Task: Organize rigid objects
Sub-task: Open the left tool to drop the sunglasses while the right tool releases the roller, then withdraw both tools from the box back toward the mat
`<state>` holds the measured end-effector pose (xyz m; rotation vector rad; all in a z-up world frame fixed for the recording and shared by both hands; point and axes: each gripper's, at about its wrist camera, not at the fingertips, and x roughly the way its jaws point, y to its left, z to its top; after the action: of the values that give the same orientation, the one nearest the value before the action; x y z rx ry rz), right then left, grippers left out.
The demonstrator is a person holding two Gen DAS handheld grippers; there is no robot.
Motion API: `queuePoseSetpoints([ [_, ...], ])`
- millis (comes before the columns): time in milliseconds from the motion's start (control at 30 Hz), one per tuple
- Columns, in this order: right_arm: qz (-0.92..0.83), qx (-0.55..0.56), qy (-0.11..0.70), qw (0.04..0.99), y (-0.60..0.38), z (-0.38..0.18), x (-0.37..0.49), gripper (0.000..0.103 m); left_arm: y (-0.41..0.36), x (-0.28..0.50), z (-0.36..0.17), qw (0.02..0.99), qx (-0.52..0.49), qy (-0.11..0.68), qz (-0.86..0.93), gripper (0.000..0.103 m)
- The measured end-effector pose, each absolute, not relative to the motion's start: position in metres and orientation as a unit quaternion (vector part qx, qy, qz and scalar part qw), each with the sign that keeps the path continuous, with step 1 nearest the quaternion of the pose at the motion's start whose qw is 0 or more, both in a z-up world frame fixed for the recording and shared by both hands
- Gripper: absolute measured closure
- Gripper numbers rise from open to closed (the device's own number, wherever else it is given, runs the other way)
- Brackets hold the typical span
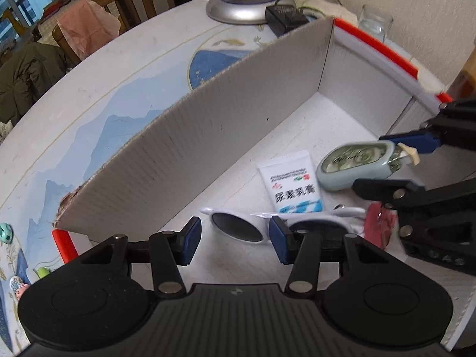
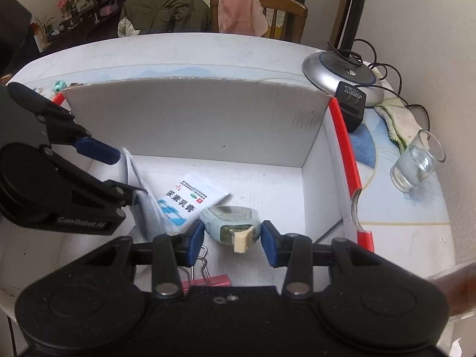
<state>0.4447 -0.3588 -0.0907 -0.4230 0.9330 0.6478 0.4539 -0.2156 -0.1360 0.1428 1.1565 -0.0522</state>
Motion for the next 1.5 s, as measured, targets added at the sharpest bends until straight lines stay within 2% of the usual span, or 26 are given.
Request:
queuePoseSetpoints([
  [100,0.306,-0.203,0.435,0.822,-0.359,-0.088,0.441,0.061,-0.215,0.454,-0.137,0.833,0.066,0.548,-0.026,0.054],
  [200,0.309,-0.196,0.435,0.823,-0.361,-0.085,0.439,0.056,-0.214,0.452,-0.137,0.835,0.064,0.546,-0.022,0.045],
  [500,0.310,-0.178,0.429,0.829,-0.371,-0.078,0.427,0.053,-0.210,0.438,-0.124,0.848,0.041,0.528,-0.030,0.041],
  [600,0.310,-0.170,0.424,0.833,-0.376,-0.073,0.422,0.047,-0.209,0.430,-0.116,0.856,0.029,0.515,-0.036,0.041],
  [700,0.314,-0.162,0.419,0.836,-0.381,-0.067,0.415,0.047,-0.208,0.419,-0.107,0.865,0.017,0.500,-0.043,0.035],
  [1500,0.341,-0.084,0.366,0.862,-0.390,-0.017,0.347,0.038,-0.193,0.309,-0.040,0.921,-0.032,0.387,-0.041,0.035],
])
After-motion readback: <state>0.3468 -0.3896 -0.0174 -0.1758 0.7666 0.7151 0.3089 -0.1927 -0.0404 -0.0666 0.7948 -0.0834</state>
